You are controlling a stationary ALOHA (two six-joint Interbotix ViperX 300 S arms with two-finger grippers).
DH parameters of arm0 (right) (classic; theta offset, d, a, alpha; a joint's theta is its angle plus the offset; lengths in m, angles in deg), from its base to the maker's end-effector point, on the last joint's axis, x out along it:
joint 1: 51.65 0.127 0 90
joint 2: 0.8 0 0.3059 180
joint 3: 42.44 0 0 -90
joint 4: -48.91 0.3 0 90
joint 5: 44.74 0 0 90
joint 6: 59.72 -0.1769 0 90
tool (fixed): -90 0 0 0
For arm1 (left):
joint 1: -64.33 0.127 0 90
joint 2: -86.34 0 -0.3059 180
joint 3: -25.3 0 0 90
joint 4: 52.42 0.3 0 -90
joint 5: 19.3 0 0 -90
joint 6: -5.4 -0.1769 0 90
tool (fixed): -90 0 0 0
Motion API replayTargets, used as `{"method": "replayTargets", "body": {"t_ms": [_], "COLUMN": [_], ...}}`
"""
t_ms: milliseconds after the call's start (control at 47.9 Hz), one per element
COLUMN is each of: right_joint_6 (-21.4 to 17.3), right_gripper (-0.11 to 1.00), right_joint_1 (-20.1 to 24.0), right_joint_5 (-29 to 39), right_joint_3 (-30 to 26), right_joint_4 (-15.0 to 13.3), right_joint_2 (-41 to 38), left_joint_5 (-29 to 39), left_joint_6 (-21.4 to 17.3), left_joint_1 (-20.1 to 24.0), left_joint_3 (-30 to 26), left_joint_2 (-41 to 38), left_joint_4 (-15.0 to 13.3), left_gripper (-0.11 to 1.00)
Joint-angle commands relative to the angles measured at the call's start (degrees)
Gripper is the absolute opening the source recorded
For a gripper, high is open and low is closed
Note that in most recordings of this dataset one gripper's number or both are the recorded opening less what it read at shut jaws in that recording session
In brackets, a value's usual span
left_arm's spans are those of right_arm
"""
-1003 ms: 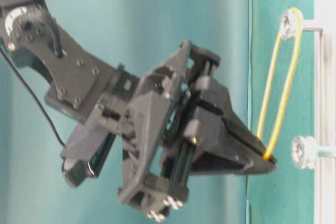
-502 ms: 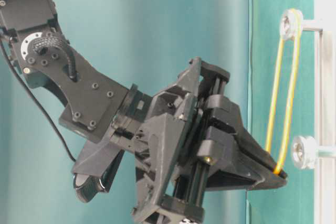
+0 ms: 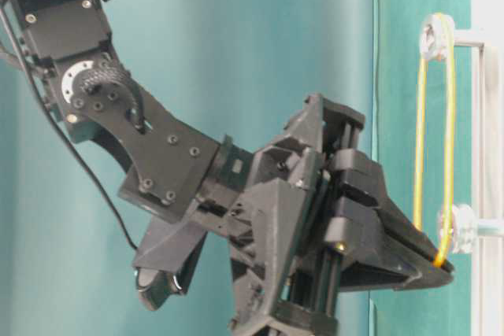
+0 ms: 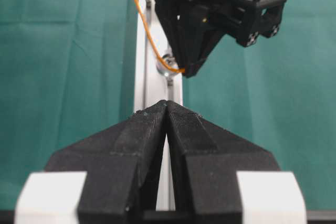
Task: Hook the rubber onto the shaft.
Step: 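Stretch the band leftward and lower it around the left post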
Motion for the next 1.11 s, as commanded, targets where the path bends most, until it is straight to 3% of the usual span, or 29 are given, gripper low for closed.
{"method": "replayTargets", "body": {"t_ms": [0,1087], "right_joint_6": [0.00,-0.09], "right_gripper": [0.07,0.07], "right_joint_1": [-0.18,-0.53], "right_joint_5": [-1.23,-1.58], "right_joint_3": [-1.85,-0.62], "right_joint_4": [-0.18,-0.18], "right_joint_2": [0.97,-0.97], "left_joint_5": [-0.44,-0.09], "left_joint_6": [0.09,0.00], "left_joint_1": [0.09,0.09], "left_joint_3": [-1.93,-1.85], "left_joint_2": [-0.44,-0.53], "left_joint_4": [0.09,0.18], "left_gripper": [0.02,0.02]}}
